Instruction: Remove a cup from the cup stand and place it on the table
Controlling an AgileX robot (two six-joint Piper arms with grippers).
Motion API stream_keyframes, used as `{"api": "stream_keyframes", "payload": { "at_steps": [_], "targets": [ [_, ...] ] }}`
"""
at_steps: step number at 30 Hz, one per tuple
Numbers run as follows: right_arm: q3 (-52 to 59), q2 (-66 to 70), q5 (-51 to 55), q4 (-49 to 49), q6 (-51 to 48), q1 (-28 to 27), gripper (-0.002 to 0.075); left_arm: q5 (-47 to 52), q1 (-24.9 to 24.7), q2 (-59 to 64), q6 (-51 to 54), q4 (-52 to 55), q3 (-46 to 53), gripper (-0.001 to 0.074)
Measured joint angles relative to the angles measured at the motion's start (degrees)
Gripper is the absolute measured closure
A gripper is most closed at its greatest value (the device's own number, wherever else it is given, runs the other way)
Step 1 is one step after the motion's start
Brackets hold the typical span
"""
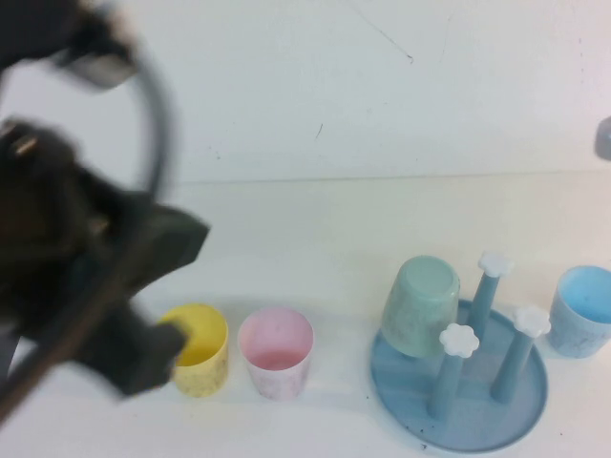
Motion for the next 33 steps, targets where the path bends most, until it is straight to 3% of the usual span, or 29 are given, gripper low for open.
{"api": "stream_keyframes", "payload": {
  "at_steps": [6,15,24,33],
  "targets": [
    [6.15,-14.38,-3.73,0.0,0.0,0.0,0.0707,-11.16,0.0,-12.86,1.81,-0.38,15.11,0.0736],
    [22.88,-38.25,-8.17,0.0,-3.03,0.0,0.0727,-25.64,0.0,-21.89,2.35,-0.52,31.88,0.0736],
    [37.0,-62.63,-8.99,1.1,-3.69,0.0,0.0727,-28.39,0.0,-21.89,2.46,-0.52,36.43,0.0736],
    [43.71,-71.13,-8.64,4.44,-3.69,0.0,0.0727,-27.54,0.0,-21.89,2.53,-0.52,36.43,0.0736]
  ]
}}
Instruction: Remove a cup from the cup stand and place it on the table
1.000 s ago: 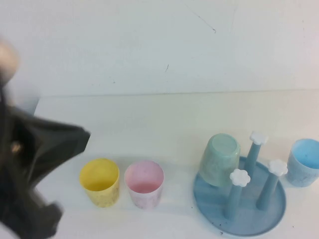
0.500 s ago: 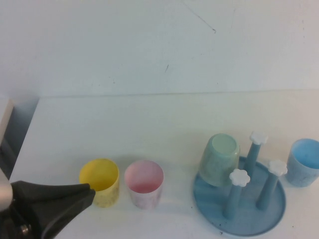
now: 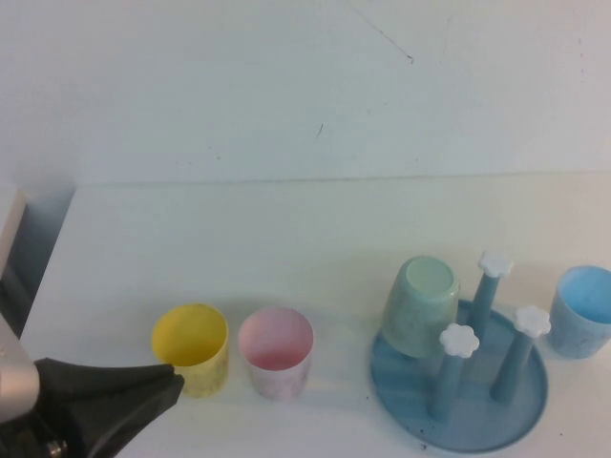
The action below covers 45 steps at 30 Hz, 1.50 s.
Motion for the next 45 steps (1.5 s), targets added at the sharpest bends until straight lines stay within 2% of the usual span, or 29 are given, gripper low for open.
{"api": "stream_keyframes", "payload": {
  "at_steps": [20,23,28,34,40,45],
  "targets": [
    [1.17,0.0,-0.35,0.13,0.0,0.0,0.0727,2.03,0.0,-0.23,0.0,-0.15,1.17,0.0737],
    [1.17,0.0,-0.35,0.13,0.0,0.0,0.0727,1.97,1.32,-1.84,0.0,-0.52,3.27,0.0737],
    [1.17,0.0,-0.43,0.13,0.0,0.0,0.0727,1.73,9.44,-7.99,-0.49,-1.81,8.42,0.0737],
    [1.17,0.0,-0.43,0.13,0.0,0.0,0.0727,-0.31,22.3,-19.83,-0.84,-5.01,14.96,0.0737],
    [1.17,0.0,-0.43,0.13,0.45,0.0,0.0727,-10.81,35.59,-29.7,-0.25,-5.75,23.83,0.0737],
    [1.17,0.0,-0.43,0.13,0.59,0.0,0.0727,-17.05,44.09,-33.56,1.85,-8.56,31.09,0.0737]
  ]
}}
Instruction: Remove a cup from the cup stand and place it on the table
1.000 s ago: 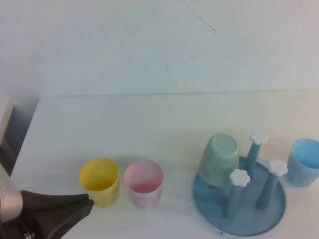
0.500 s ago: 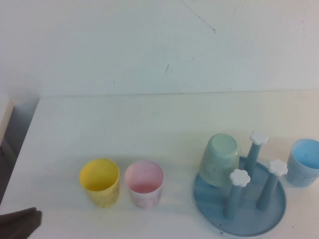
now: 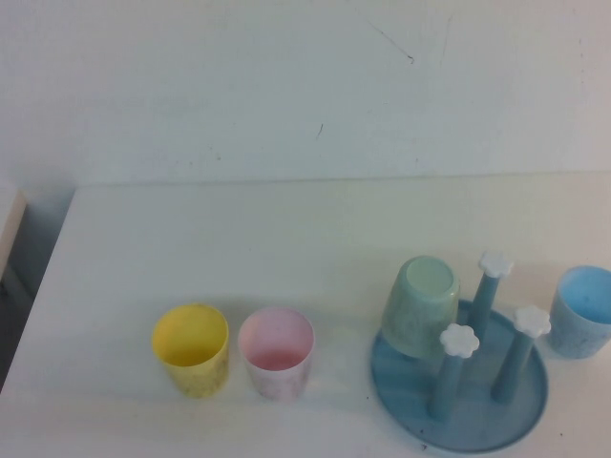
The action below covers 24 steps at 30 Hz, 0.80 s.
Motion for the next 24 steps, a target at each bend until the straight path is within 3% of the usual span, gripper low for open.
{"api": "stream_keyframes", "payload": {
  "at_steps": [7,24],
  "targets": [
    [0.0,0.0,0.0,0.0,0.0,0.0,0.0727,-0.95,8.37,-0.72,1.82,-6.38,6.58,0.0737],
    [0.0,0.0,0.0,0.0,0.0,0.0,0.0727,1.58,13.11,-1.99,2.03,-8.73,10.82,0.0737]
  ]
}}
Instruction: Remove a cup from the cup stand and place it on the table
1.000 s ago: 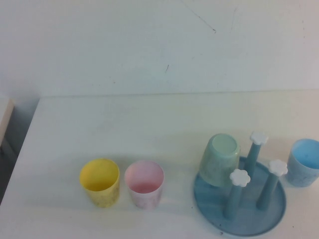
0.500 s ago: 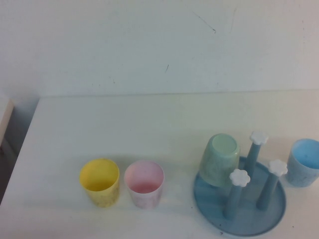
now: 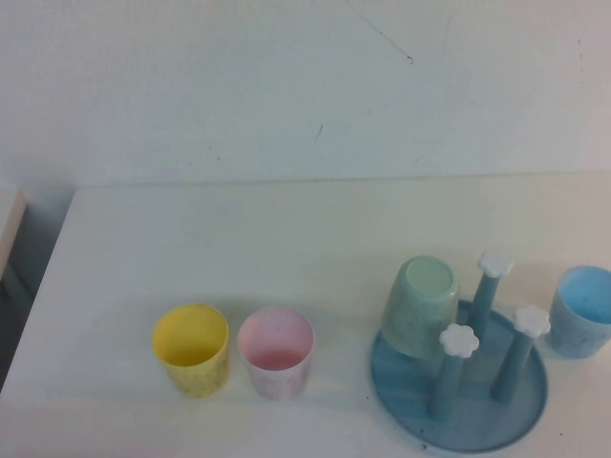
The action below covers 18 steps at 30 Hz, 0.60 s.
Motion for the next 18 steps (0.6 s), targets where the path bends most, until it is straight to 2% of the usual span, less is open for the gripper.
{"api": "stream_keyframes", "payload": {
  "at_steps": [8,18],
  "targets": [
    [0.0,0.0,0.0,0.0,0.0,0.0,0.0727,0.42,-3.06,0.0,2.95,1.09,-0.08,0.0737],
    [0.0,0.0,0.0,0.0,0.0,0.0,0.0727,0.67,-3.38,0.0,3.87,2.69,-0.12,0.0737]
  ]
}}
